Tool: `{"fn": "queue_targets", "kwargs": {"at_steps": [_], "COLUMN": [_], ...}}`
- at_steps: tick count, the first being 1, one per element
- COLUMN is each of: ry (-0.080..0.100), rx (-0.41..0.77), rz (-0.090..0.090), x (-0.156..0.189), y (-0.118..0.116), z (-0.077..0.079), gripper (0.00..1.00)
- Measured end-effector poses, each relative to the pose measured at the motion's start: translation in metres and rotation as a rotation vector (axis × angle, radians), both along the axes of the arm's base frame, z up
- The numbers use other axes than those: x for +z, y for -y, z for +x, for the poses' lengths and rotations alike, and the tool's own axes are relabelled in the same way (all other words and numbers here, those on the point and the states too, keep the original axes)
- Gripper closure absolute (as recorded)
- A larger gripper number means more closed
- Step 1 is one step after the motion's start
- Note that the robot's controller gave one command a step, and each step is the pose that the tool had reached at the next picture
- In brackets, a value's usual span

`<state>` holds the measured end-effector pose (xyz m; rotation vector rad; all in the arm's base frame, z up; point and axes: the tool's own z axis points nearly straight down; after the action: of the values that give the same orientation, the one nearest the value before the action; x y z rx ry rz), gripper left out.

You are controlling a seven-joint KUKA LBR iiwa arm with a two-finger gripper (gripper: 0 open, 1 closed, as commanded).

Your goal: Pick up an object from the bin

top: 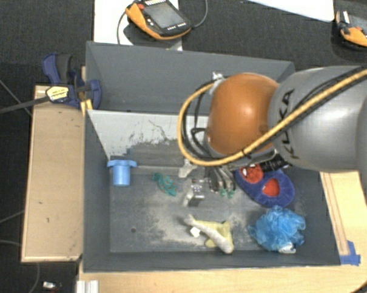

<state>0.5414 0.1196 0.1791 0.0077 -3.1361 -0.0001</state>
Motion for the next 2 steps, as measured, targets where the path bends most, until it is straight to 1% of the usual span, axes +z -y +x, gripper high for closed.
{"fn": "queue_targets", "kwargs": {"at_steps": [1, 2], "ry": [0.008, 0.004], "rx": [-0.004, 0.349], "rz": [0.001, 0.001], "x": [0.005, 0.033], "y": [0.001, 0.014], "z": [0.002, -0.029], "gripper": [0.0, 0.0]}}
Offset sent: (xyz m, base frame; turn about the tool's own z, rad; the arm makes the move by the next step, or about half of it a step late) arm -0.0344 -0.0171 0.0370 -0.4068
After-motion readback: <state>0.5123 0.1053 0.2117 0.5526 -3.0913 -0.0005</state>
